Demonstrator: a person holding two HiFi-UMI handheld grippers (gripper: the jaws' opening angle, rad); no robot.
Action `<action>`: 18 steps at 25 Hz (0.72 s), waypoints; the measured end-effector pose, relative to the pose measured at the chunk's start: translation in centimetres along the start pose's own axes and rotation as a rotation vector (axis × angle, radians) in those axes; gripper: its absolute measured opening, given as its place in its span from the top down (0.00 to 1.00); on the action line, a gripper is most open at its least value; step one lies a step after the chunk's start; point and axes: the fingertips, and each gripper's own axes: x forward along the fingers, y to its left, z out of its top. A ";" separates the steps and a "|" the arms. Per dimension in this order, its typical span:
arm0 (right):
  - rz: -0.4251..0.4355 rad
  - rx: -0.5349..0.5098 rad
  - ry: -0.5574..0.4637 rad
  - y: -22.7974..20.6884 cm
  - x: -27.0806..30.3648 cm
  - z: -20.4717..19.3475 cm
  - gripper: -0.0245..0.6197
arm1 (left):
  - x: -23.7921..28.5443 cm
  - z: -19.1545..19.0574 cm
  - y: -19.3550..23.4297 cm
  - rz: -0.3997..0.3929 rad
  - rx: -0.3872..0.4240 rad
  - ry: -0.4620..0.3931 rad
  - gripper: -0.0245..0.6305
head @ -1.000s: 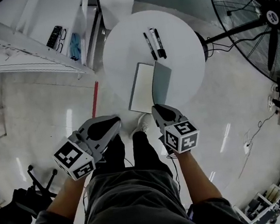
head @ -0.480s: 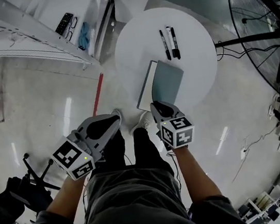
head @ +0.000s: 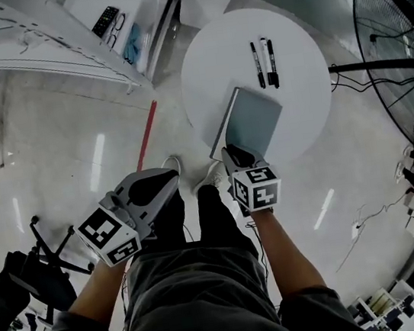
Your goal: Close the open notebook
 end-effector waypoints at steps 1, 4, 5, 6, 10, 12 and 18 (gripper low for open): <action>-0.006 -0.004 0.005 0.1 0.2 0.0 0.85 | -0.2 -0.1 0.1 0.003 -0.002 -0.001 0.94; -0.020 -0.011 0.016 0.2 0.9 -0.1 0.84 | -0.6 -0.2 0.6 0.009 -0.007 -0.002 0.94; -0.024 -0.011 0.019 0.2 1.1 -0.1 0.83 | -0.7 -0.3 0.7 0.010 -0.008 -0.002 0.94; -0.028 -0.011 0.022 0.3 1.3 -0.2 0.83 | -0.9 -0.3 0.7 0.011 -0.008 -0.003 0.94; -0.044 -0.015 0.037 0.4 1.8 -0.5 0.80 | -1.1 -0.3 0.7 0.008 -0.008 -0.009 0.94; -0.041 -0.017 0.041 0.7 1.9 -0.6 0.78 | -1.3 -0.2 0.7 0.009 -0.007 -0.011 0.94; -0.013 -0.015 0.038 1.4 2.1 -0.8 0.71 | -1.8 0.0 0.8 0.009 0.001 -0.007 0.94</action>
